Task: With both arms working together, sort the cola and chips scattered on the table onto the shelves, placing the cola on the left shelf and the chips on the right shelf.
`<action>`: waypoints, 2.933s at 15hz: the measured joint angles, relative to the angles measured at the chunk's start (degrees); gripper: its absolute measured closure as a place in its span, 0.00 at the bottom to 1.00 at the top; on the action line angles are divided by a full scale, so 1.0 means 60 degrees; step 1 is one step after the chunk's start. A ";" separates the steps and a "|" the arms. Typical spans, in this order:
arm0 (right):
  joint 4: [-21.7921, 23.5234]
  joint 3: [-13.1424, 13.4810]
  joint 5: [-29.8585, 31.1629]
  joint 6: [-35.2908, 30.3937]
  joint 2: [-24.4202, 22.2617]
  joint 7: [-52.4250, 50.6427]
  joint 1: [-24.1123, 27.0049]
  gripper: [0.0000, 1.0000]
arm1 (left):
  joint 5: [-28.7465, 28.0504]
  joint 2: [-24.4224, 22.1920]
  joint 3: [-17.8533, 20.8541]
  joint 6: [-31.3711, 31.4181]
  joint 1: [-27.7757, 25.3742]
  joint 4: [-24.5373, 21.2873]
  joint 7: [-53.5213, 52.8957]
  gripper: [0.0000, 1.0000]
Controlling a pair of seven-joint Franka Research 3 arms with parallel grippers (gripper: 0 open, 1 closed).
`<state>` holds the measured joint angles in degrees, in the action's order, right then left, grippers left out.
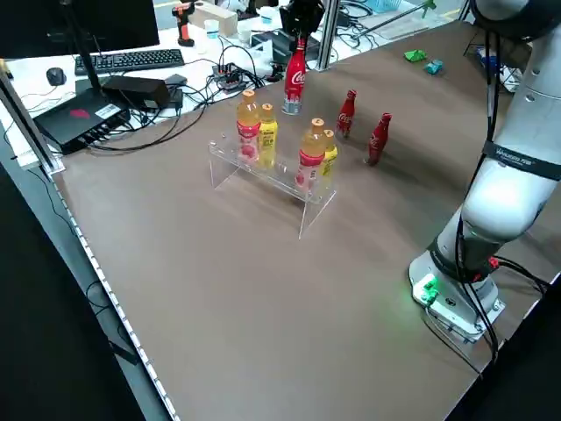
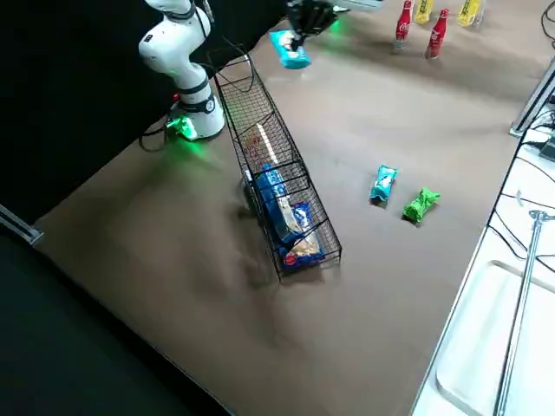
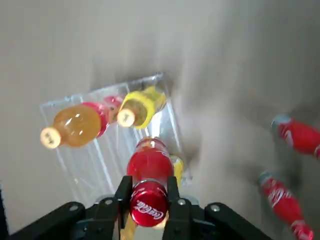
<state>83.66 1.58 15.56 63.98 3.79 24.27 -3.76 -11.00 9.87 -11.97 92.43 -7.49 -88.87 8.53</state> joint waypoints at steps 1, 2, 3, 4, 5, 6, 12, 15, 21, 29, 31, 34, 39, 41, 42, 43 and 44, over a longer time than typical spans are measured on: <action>0.0017 0.0052 0.0026 -0.0030 -0.0137 -0.0279 0.0254 0.98 | 0.0051 -0.0116 -0.0001 -0.0259 -0.0119 -0.0021 -0.0374 0.68; 0.0039 0.0089 0.0109 -0.0060 -0.0241 -0.0578 0.0451 0.98 | 0.0087 -0.0197 -0.0005 -0.0457 -0.0217 -0.0040 -0.0762 0.68; 0.0202 0.0108 0.0439 -0.0078 -0.0357 -0.0849 0.0635 0.98 | 0.0168 -0.0285 -0.0012 -0.0706 -0.0464 -0.0057 -0.1380 0.68; 0.0316 0.0105 0.0617 -0.0056 -0.0361 -0.0855 0.0669 0.98 | 0.0212 -0.0317 -0.0016 -0.0737 -0.0607 -0.0059 -0.1611 0.68; 0.0451 0.0105 0.0733 0.0036 -0.0357 -0.0855 0.0717 0.98 | 0.0234 -0.0364 -0.0017 -0.0750 -0.0755 -0.0059 -0.1806 0.68; 0.0607 0.0106 0.0799 0.0197 -0.0352 -0.0855 0.0795 0.98 | 0.0244 -0.0430 -0.0015 -0.0785 -0.0884 -0.0059 -0.2002 0.68; 0.1307 0.0109 0.0986 0.0757 -0.0260 -0.0862 0.1346 0.98 | 0.0253 -0.1055 -0.0015 -0.1504 -0.1572 -0.0379 -0.2957 0.68; 0.1421 0.0068 0.0988 0.0755 -0.0117 -0.0862 0.1347 0.93 | 0.0252 -0.1459 -0.0015 -0.1467 -0.1848 -0.1047 -0.3221 0.68; 0.1399 -0.0034 0.0986 0.0719 -0.0032 -0.0885 0.1203 0.56 | 0.0253 -0.2244 -0.0019 -0.0222 -0.2621 -0.2743 -0.3952 0.68; 0.0218 -0.0114 -0.1017 0.2212 0.1087 0.1121 0.0140 0.50 | 0.0281 -0.3654 0.0022 0.0783 -0.3188 -0.5170 -0.4327 0.68; 0.0195 -0.0123 -0.1563 0.3104 0.1628 0.2256 -0.0019 0.49 | 0.0327 -0.3863 0.0029 0.0994 -0.3279 -0.5474 -0.4451 0.68; 0.0181 -0.0129 -0.1742 0.4432 0.2569 0.4040 -0.0327 0.41 | 0.0490 -0.4066 0.0032 0.1146 -0.3449 -0.5649 -0.4585 0.68; 0.0163 -0.0135 -0.1745 0.6921 0.4227 0.7128 -0.0864 0.41 | 0.0793 -0.4244 0.0030 0.1397 -0.3478 -0.5886 -0.4601 0.68; 0.0154 -0.0126 -0.1745 0.7854 0.4748 0.7867 -0.0884 0.39 | 0.0925 -0.4299 0.0029 0.1441 -0.3520 -0.6008 -0.4798 0.68; 0.0149 -0.0108 -0.1745 0.8303 0.4958 0.8120 -0.0881 0.39 | 0.0956 -0.4316 0.0033 0.1457 -0.3593 -0.6069 -0.4961 0.68; 0.0146 -0.0096 -0.1745 0.8679 0.5152 0.8268 -0.0877 0.37 | 0.0976 -0.4328 0.0036 0.1467 -0.3671 -0.6110 -0.5081 0.68; 0.0147 -0.0089 -0.1745 0.8998 0.5342 0.8341 -0.0875 0.37 | 0.0990 -0.4337 0.0038 0.1473 -0.3734 -0.6134 -0.5169 0.68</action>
<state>84.55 1.05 5.09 117.97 35.84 74.31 -9.01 -5.06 -16.15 -11.74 101.27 -29.89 -125.67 -22.49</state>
